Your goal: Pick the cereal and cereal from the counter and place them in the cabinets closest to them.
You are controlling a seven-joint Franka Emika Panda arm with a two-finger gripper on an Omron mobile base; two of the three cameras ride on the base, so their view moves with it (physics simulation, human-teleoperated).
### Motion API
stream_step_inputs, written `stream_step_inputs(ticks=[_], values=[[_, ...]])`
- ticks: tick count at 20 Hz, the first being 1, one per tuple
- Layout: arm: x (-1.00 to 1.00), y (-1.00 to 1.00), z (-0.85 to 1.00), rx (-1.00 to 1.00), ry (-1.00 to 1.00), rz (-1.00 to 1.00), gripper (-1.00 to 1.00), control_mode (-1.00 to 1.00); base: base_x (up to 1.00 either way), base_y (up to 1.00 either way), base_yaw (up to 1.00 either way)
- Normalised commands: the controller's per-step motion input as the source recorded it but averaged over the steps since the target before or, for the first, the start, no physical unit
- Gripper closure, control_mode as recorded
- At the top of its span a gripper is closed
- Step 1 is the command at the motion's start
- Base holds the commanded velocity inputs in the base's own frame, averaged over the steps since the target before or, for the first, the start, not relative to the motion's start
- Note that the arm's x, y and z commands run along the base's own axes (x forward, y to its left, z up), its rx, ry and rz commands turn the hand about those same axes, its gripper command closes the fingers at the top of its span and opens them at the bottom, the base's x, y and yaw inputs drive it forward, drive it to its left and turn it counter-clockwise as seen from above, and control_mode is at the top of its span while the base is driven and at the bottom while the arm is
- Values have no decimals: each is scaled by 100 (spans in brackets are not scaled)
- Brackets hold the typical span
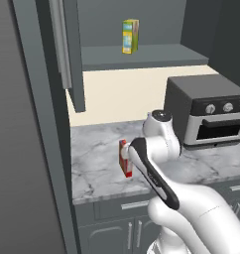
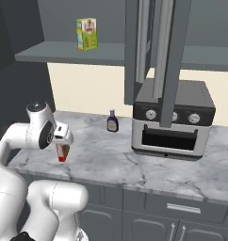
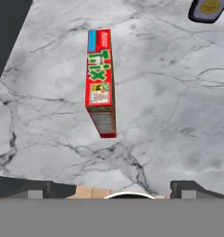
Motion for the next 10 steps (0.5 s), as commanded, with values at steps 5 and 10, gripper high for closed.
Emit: stream_step_inputs(ticks=[5, 10], values=[[13, 6, -26, 2, -5, 0, -100, -100, 0, 0, 0], [19, 1, -25, 1, -6, 0, -100, -100, 0, 0, 0]])
